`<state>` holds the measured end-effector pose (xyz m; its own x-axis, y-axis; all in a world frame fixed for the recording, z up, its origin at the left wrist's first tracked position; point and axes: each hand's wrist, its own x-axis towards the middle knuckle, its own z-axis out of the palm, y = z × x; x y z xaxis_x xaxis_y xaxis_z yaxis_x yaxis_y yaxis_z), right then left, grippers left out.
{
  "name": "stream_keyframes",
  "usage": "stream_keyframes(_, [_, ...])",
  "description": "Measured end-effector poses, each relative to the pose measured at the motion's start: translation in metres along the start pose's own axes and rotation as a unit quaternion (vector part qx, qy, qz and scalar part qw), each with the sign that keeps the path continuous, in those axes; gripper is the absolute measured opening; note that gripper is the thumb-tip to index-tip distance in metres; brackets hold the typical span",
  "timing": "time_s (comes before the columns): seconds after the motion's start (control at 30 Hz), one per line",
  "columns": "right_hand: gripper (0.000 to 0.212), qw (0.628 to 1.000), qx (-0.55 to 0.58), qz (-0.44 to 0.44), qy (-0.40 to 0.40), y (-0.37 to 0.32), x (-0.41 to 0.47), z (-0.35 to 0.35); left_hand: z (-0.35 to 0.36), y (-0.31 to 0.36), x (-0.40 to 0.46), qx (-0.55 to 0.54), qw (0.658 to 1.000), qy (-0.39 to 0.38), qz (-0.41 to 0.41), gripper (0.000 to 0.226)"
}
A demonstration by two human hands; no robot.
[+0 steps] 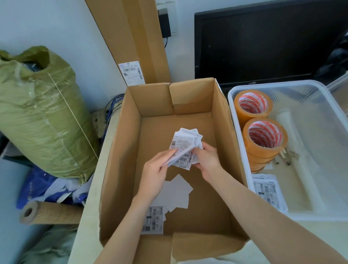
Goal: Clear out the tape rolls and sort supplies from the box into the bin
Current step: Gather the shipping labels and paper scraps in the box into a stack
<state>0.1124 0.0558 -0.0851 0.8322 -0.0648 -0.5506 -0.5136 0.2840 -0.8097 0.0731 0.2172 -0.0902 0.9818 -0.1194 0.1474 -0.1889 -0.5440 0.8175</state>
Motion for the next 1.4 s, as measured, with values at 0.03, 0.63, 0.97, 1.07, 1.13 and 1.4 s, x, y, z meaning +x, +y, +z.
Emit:
stream_keyframes(0.03, [0.015, 1.0, -0.014, -0.01, 0.003, -0.001, 0.0, 0.001, 0.002, -0.005, -0.002, 0.051, 0.998, -0.006, 0.029, 0.047])
stream_keyframes(0.63, [0.017, 0.989, -0.078, -0.096, -0.08, 0.0, -0.002, 0.005, 0.001, -0.008, -0.002, 0.009, 0.998, 0.058, -0.006, 0.056])
stream_keyframes(0.97, [0.023, 0.99, -0.085, -0.094, -0.055, -0.005, -0.006, 0.003, -0.002, 0.01, 0.0, -0.178, 0.972, -0.08, -0.131, 0.049])
stream_keyframes(1.07, [0.025, 0.993, -0.091, -0.07, -0.038, -0.006, -0.006, 0.004, -0.002, 0.017, 0.003, -0.268, 0.945, -0.043, -0.182, 0.031])
stream_keyframes(1.13, [0.025, 0.995, -0.082, -0.054, -0.027, -0.007, -0.008, 0.005, -0.002, 0.019, 0.007, -0.256, 0.935, 0.044, -0.243, 0.015])
stream_keyframes(1.4, [0.018, 0.998, -0.059, -0.027, 0.006, -0.011, -0.013, 0.005, -0.01, 0.0, 0.009, -0.189, 0.905, 0.284, -0.252, 0.019])
